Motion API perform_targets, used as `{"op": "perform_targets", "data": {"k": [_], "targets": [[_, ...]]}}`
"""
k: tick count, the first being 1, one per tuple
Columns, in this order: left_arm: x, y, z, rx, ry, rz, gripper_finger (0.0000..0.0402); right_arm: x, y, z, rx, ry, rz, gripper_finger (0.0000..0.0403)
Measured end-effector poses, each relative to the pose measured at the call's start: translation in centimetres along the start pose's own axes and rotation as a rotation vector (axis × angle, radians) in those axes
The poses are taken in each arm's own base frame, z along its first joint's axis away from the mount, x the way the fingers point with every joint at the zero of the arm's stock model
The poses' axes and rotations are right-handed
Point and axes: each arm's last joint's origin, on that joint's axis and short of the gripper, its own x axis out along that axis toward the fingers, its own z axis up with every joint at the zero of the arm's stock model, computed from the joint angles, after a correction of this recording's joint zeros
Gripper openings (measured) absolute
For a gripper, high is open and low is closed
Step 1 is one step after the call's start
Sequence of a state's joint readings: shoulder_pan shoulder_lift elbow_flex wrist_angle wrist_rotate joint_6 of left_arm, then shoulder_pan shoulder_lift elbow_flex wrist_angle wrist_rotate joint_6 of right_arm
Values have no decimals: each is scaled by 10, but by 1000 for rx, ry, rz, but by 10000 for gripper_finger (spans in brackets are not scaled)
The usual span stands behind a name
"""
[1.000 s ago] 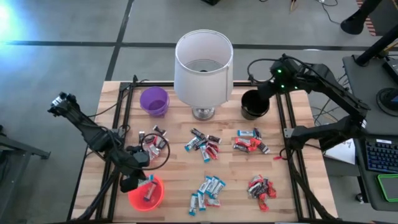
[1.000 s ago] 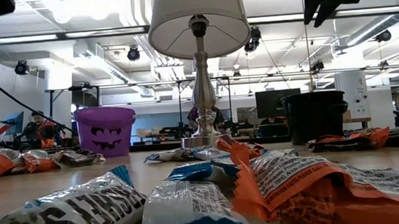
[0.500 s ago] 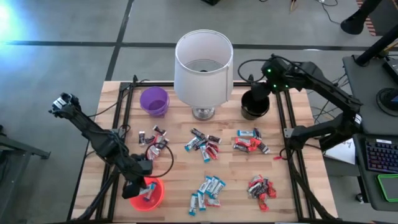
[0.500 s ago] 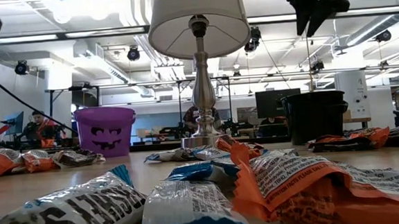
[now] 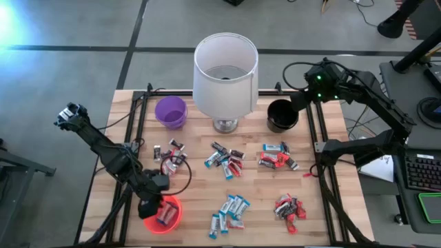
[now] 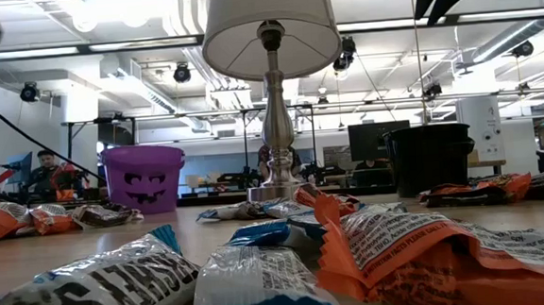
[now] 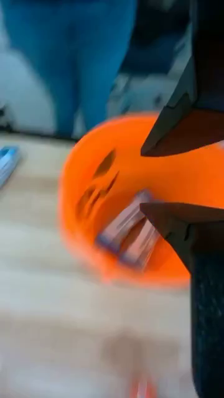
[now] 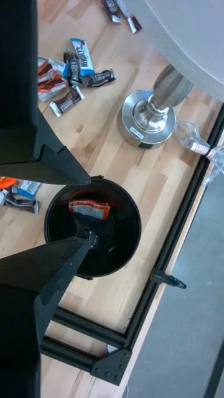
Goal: Organize candy in baskets
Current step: Put the brown chocolate bar into the purple bucket
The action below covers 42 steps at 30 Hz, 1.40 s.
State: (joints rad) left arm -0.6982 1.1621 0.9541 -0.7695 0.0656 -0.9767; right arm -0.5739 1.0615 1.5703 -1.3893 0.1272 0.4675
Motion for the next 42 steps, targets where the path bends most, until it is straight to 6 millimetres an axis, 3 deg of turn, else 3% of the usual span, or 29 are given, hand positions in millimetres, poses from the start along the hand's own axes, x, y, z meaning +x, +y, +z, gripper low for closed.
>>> {"op": "perform_targets", "data": {"k": [8, 16, 20, 25, 33, 42], "targets": [[-30, 34, 12, -80, -99, 473, 124, -4, -2, -3, -7, -3, 2, 144], [-36, 67, 36, -136, -143, 583, 124, -4, -2, -3, -9, -1, 1, 144], [-34, 87, 48, -275, -218, 683, 123, -4, -2, -3, -9, -1, 1, 144], [-19, 103, 57, -344, -214, 772, 123, -4, -2, -3, -13, -2, 1, 144], [28, 116, 69, -351, -188, 775, 123, -4, -2, -3, -14, -1, 1, 144], [60, 127, 70, -368, -35, 821, 123, -4, -2, -3, -9, 1, 5, 144]]}}
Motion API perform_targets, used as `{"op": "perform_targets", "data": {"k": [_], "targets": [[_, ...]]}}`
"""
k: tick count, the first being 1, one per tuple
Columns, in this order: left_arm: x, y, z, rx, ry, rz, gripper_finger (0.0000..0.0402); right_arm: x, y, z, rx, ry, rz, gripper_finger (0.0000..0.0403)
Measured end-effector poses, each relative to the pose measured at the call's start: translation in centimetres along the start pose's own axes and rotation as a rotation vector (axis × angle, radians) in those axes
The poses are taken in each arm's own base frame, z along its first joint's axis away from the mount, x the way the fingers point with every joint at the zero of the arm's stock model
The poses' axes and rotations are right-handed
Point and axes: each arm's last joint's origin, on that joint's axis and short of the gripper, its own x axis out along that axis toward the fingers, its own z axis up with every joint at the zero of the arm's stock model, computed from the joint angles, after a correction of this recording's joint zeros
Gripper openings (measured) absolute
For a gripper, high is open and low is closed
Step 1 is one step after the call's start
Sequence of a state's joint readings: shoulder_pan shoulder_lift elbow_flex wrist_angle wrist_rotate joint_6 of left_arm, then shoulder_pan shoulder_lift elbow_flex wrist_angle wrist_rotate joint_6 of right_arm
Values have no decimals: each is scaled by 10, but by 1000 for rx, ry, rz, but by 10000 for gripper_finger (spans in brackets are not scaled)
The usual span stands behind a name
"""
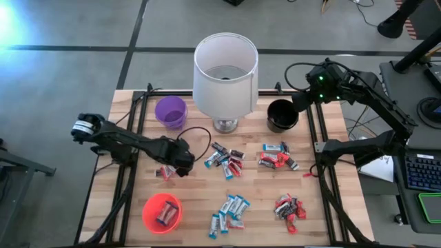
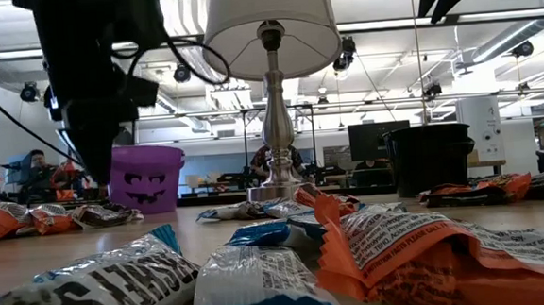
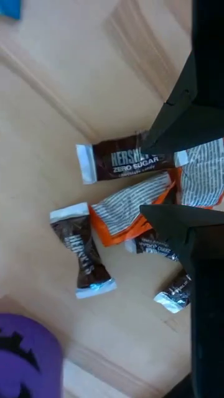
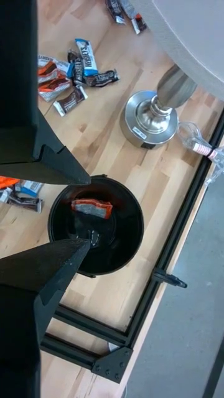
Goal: Organize candy in baskets
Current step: Put the brown chocolate bar into the purple bucket
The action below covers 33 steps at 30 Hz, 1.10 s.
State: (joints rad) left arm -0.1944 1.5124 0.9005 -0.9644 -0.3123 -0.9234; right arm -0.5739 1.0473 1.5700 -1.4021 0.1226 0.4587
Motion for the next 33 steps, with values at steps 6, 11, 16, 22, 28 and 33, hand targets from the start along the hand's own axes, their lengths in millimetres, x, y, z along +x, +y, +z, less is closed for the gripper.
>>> {"op": "perform_targets", "data": {"k": [6, 11, 16, 22, 28, 33], "targets": [[12, -3, 2, 33, 80, 3, 123, 0, 1, 0, 2, 11, 22, 144], [13, 2, 7, 20, 94, -10, 133, 0, 1, 0, 2, 13, 26, 144], [13, 2, 13, 22, 107, -77, 151, 0, 1, 0, 2, 14, 26, 144], [16, -3, 17, 9, 79, -123, 156, 0, 1, 0, 5, 14, 26, 144], [25, -2, 14, 10, 125, -108, 156, 0, 1, 0, 6, 14, 25, 144], [40, -2, 6, 13, 172, -119, 156, 0, 1, -1, 6, 14, 25, 144]]}}
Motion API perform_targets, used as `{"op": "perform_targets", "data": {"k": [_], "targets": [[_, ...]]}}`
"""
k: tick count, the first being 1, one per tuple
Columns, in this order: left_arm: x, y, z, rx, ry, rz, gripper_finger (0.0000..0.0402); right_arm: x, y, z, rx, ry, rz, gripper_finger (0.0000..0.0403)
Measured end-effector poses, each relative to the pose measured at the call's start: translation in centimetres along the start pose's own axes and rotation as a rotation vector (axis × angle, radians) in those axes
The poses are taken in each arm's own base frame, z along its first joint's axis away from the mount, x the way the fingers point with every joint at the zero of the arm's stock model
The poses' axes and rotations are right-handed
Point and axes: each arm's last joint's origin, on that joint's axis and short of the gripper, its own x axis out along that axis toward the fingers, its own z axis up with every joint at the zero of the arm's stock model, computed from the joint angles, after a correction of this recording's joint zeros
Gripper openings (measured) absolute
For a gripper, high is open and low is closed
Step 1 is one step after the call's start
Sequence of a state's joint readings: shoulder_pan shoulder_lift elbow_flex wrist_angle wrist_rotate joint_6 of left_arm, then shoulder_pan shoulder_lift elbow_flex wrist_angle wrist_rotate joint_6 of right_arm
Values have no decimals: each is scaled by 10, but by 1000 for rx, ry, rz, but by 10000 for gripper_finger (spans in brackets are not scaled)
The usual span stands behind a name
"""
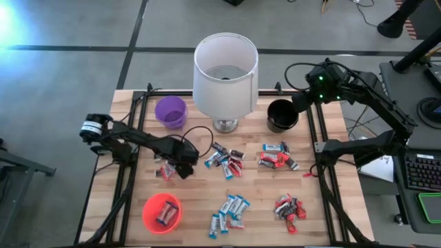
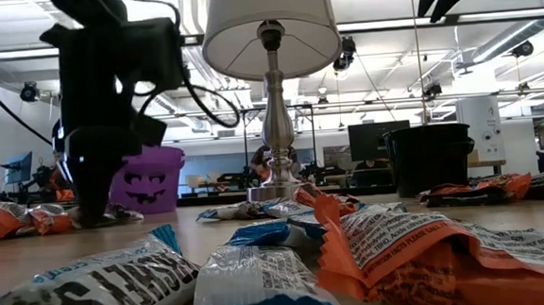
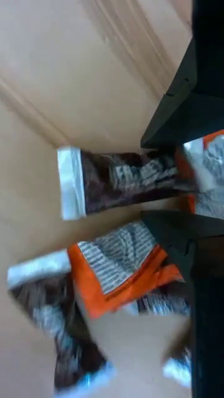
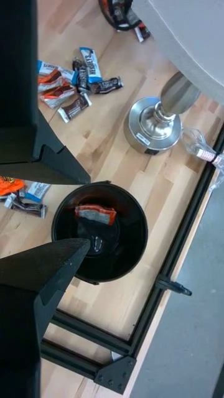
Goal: Organize candy in baskets
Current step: Put the brown chocolate bar into the purple bucket
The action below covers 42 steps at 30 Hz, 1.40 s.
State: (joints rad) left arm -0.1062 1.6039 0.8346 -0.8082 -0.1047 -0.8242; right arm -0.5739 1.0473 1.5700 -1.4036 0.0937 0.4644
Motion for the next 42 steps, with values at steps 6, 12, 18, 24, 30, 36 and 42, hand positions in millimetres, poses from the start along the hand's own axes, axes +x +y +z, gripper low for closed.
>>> {"op": "perform_targets", "data": {"k": [6, 12, 18, 24, 30, 36, 42], "targets": [[6, 1, -2, -5, -1, -25, 148, 0, 0, 0, 0, 0, 0, 144], [3, 1, -2, 27, -12, -42, 85, 0, 0, 0, 10, -1, -1, 144], [-8, -4, 3, 104, -24, -62, 9, 0, 0, 0, 26, -2, -2, 144], [-32, -10, 9, 214, -48, -81, 7, 0, 0, 0, 41, -1, -3, 144], [-82, -7, 11, 305, -135, -131, 3, 0, 0, 0, 53, -6, -12, 144], [-129, 18, 3, 315, -315, -127, 2, 1, -2, 1, 69, -29, -59, 144], [-161, 44, -8, 306, -443, -169, 2, 5, -2, 0, 116, -18, -67, 144]]}}
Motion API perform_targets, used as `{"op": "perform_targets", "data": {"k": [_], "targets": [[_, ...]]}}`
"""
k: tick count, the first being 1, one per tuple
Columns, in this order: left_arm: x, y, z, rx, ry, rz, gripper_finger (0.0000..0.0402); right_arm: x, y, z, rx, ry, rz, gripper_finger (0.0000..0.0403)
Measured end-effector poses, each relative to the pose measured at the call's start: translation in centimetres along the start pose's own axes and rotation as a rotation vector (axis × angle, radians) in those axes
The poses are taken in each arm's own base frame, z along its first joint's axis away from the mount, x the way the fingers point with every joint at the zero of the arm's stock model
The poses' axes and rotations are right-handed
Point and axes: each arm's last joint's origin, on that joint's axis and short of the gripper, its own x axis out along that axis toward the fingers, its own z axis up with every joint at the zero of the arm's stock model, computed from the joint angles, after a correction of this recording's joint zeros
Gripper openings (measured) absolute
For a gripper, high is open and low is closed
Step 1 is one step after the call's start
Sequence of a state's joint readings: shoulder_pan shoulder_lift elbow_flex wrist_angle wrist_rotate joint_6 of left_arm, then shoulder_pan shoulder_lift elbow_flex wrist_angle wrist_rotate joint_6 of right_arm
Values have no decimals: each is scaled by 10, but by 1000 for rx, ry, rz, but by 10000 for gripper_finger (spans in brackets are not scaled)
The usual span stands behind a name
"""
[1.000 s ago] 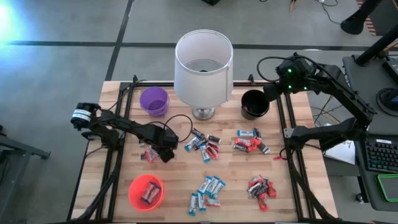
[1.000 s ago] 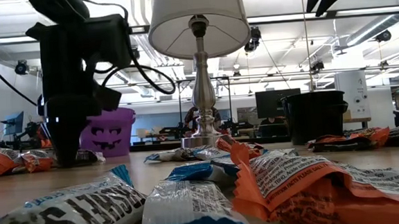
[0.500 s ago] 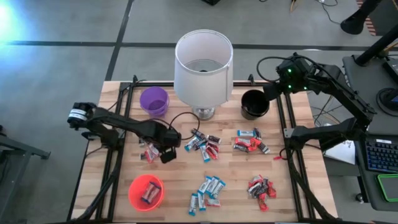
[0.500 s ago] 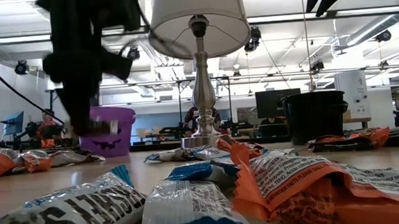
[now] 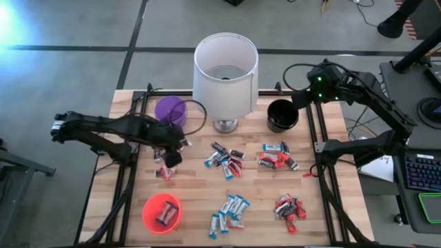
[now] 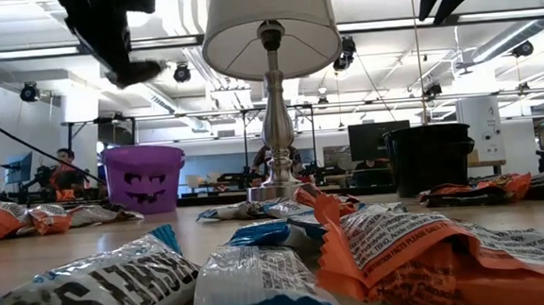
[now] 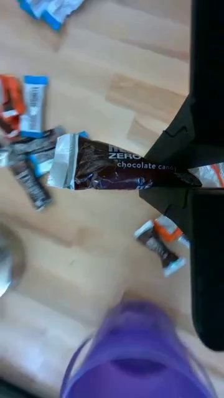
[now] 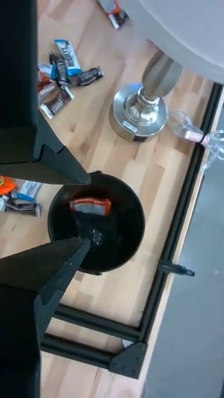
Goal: Organize candy in baskets
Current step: Put the brown chocolate bar into the purple bucket
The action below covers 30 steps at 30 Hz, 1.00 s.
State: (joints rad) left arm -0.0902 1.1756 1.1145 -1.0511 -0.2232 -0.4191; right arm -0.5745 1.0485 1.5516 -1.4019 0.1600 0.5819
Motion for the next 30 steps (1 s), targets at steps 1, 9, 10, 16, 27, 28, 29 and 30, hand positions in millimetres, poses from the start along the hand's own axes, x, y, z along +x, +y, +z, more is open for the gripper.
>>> {"op": "perform_targets", "data": {"k": [1, 9, 10, 16, 27, 28, 29, 30], "targets": [[-5, 2, -1, 5, -23, 16, 2, 1, 0, 0, 1, 3, -4, 144], [-42, 27, -10, 4, -144, 156, 1, 18, -3, -5, 34, 6, -116, 144], [-44, 30, -11, 5, -151, 172, 1, 22, -3, -6, 32, 12, -131, 144], [-46, 53, -9, -18, -164, 292, 1, 43, -4, -10, 18, 2, -213, 144], [-41, 112, 15, -210, -252, 447, 1, 68, -3, 9, 53, -277, -334, 144], [-41, 117, 16, -235, -262, 452, 1, 70, -2, 11, 54, -295, -354, 144], [-41, 122, 16, -256, -261, 463, 1, 72, -3, 13, 52, -309, -379, 144], [-40, 127, 17, -274, -257, 476, 1, 74, -3, 15, 54, -323, -407, 144]]}}
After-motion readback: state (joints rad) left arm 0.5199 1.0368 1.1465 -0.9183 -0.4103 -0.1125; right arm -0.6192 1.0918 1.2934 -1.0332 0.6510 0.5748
